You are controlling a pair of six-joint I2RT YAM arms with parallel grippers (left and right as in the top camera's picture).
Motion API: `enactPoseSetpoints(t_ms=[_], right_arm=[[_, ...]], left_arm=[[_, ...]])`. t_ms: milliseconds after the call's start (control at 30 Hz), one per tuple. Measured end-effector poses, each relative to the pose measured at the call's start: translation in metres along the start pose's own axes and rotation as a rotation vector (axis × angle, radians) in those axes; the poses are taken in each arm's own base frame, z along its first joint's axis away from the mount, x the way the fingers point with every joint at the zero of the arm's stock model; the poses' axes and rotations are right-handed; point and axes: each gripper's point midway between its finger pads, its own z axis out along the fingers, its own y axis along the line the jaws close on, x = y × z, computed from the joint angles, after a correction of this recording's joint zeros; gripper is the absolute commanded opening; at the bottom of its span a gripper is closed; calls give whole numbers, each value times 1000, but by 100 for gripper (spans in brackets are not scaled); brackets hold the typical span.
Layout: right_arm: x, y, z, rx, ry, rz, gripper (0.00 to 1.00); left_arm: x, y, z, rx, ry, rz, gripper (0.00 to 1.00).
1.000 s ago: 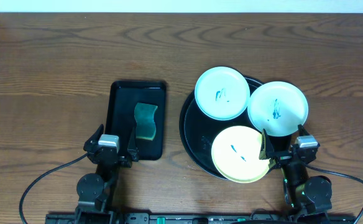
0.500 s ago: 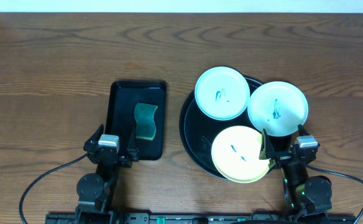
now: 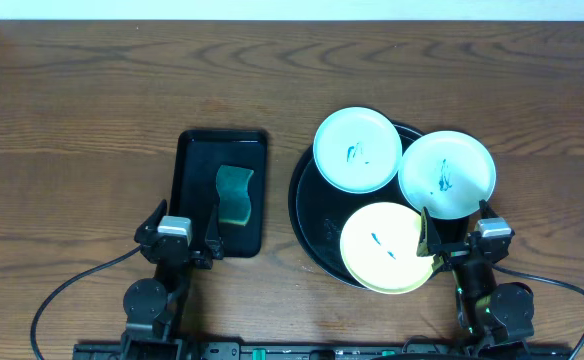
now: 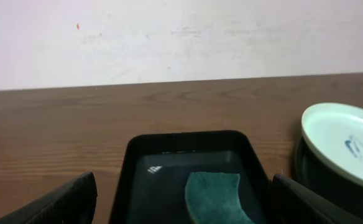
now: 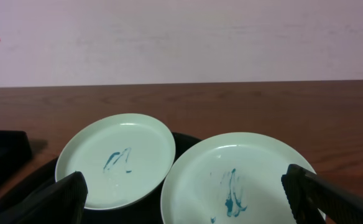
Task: Clean dirty plates on tray and stack at the side
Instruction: 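Move the left gripper toward the green sponge on the black tray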
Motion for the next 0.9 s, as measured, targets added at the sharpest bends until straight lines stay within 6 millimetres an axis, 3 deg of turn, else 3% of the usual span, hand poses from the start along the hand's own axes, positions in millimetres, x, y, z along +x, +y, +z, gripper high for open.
enactPoseSetpoints(t_ms=[233, 400, 533, 633, 900], right_arm=[[2, 0, 0, 1, 8, 29, 99], [25, 0, -1, 14, 163, 122, 99], [38, -2, -7, 45, 319, 153, 99], [36, -2, -11, 67, 407, 179, 99], [29, -1, -11, 120, 643, 204, 99]], left_arm=[[6, 0, 1, -3, 44, -125, 89], [31, -1, 1, -23, 245, -213, 89], [16, -1, 3, -30, 335, -230, 89], [6, -3, 5, -27, 406, -234, 89], [6, -16, 4, 17, 643, -260, 89]])
